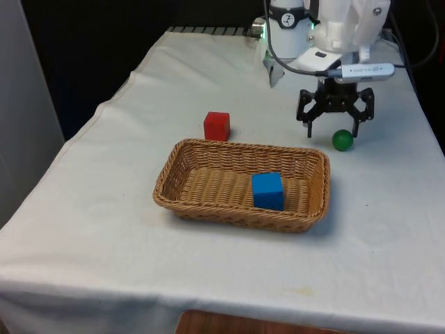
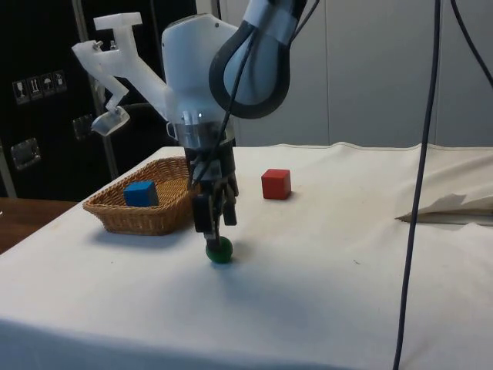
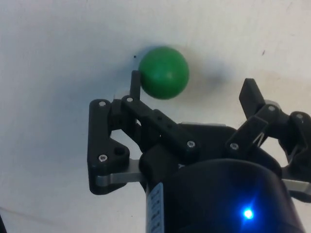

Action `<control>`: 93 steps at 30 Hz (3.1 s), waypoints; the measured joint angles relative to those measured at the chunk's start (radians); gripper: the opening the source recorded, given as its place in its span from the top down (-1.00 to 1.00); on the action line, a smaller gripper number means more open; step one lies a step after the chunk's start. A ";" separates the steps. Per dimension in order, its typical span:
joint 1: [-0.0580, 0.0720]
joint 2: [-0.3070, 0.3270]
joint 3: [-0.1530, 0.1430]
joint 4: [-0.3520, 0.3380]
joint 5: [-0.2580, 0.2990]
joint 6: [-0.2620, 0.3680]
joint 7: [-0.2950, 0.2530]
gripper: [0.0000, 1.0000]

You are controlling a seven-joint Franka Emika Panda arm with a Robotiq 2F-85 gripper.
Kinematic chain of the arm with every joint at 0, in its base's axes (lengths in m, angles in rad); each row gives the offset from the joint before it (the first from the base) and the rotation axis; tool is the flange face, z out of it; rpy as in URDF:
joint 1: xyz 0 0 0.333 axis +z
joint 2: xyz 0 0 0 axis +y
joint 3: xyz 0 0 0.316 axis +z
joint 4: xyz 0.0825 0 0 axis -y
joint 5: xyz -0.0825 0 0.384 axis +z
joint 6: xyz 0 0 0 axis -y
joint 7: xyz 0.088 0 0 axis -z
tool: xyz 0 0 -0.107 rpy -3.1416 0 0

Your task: Place all non-red objects into the basket.

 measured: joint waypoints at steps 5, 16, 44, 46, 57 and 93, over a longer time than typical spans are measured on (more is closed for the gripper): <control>0.000 0.004 0.005 0.002 0.000 0.001 0.001 -1.00; 0.001 0.028 0.018 0.006 0.000 0.026 0.009 -1.00; -0.003 0.045 0.019 0.012 0.001 0.037 0.006 0.52; -0.003 0.045 0.019 0.012 0.001 0.037 0.005 1.00; -0.003 0.040 0.020 0.012 0.001 0.036 0.005 1.00; -0.017 -0.217 -0.017 -0.052 0.010 -0.114 -0.050 1.00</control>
